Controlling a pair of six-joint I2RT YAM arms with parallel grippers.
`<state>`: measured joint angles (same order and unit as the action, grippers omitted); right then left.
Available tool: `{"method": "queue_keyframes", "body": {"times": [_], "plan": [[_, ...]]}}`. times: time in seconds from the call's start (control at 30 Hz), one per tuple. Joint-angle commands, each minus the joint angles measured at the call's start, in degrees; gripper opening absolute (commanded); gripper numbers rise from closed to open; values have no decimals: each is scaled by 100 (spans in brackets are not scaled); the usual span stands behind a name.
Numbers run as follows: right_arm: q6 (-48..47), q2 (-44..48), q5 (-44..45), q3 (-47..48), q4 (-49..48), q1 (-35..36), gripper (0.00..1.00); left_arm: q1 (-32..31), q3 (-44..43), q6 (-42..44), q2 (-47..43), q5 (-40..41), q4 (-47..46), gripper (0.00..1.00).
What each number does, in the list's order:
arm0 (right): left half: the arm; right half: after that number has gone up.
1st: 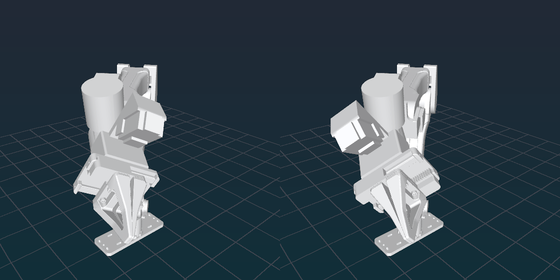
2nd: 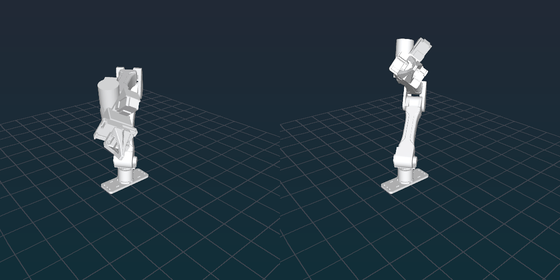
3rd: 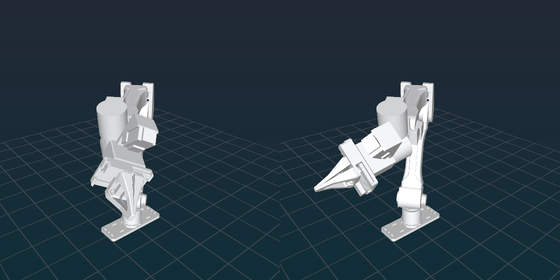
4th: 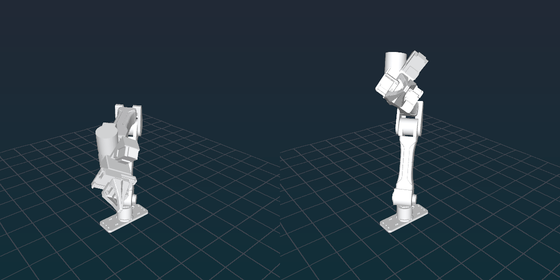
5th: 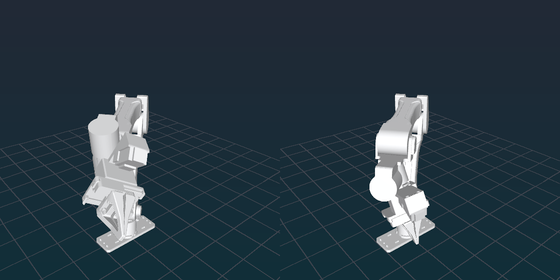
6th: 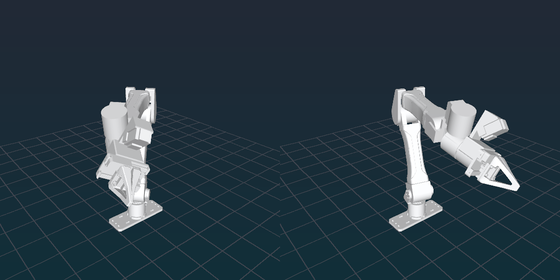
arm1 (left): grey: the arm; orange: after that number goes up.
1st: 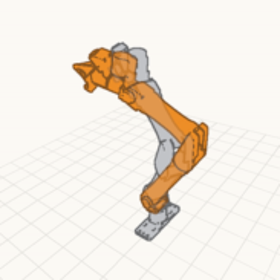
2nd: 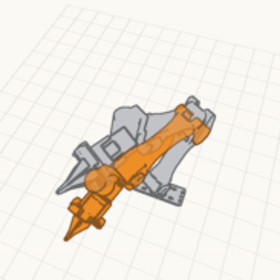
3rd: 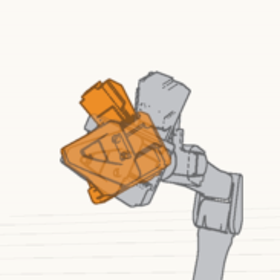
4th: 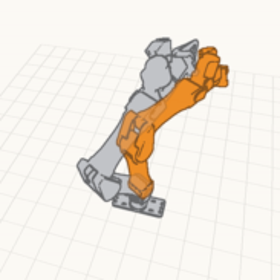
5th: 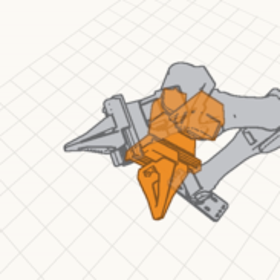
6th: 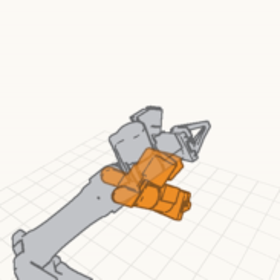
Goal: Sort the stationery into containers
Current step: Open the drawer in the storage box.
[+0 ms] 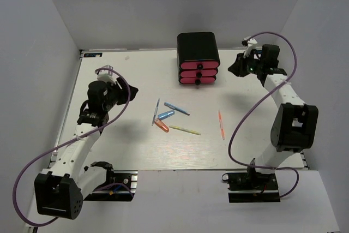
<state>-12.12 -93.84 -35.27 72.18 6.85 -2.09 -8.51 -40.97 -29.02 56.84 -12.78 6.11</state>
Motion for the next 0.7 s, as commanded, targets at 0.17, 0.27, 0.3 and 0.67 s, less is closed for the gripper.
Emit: {"method": "queue_keyframes", "body": {"times": [0.17,0.27,0.3,0.67], "plan": [[1777,-55,-640,-477,-614,797,53,-10,142,-297,310,-322,-417,61],[2387,-222,-570,-363,-1027,1008,53,-10,81,-298,451,-375,-418,67],[2729,-335,-543,-328,-1098,1156,58,-10,2,-298,538,-375,-348,69],[4543,-828,1153,120,-1784,1632,77,-10,1,-350,591,-375,-286,74]]}}
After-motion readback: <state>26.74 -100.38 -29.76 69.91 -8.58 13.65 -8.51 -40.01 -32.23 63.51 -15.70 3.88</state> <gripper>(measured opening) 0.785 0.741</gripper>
